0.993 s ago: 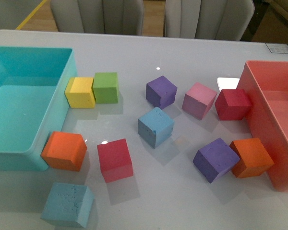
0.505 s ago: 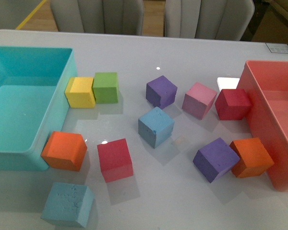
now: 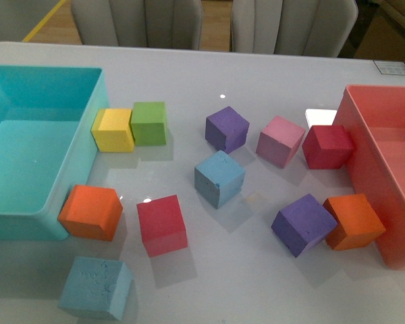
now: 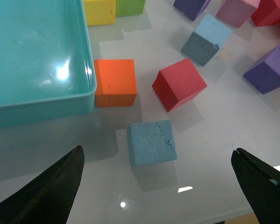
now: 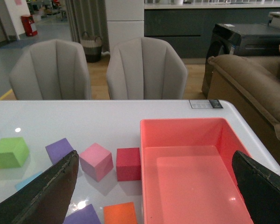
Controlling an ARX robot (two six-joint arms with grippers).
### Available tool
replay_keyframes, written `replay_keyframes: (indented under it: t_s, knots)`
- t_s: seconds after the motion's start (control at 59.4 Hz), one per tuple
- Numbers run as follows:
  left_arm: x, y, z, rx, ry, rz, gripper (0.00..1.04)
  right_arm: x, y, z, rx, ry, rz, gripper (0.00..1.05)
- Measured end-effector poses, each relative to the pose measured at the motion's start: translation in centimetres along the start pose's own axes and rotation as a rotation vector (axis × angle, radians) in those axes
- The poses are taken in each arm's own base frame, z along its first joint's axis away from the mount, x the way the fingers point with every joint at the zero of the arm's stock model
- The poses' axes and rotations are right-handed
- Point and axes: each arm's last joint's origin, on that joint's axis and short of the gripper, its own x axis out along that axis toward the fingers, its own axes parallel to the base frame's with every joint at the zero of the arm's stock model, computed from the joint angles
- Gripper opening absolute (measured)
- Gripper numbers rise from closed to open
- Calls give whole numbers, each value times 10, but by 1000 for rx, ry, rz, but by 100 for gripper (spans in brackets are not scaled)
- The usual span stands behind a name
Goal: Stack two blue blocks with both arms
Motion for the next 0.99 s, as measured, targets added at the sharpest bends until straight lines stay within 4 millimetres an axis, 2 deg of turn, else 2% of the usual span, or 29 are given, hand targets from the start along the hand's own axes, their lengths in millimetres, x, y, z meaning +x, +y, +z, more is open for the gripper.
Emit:
replay_keyframes:
  t_s: [0.118, 0.202, 0.454, 0.69, 0.993]
  knots:
    - [28, -7, -9, -47, 83, 6, 96, 0, 0, 0, 0, 0, 0, 96]
    - [51, -13, -23, -62, 159, 13, 96, 0, 0, 0, 0, 0, 0, 96]
    - [91, -12, -40, -68, 269, 81, 96, 0, 0, 0, 0, 0, 0, 96]
    - [110, -11, -39, -57, 286, 105, 96, 0, 0, 0, 0, 0, 0, 96]
    - [121, -10, -37, -35, 288, 131, 96, 0, 0, 0, 0, 0, 0, 96]
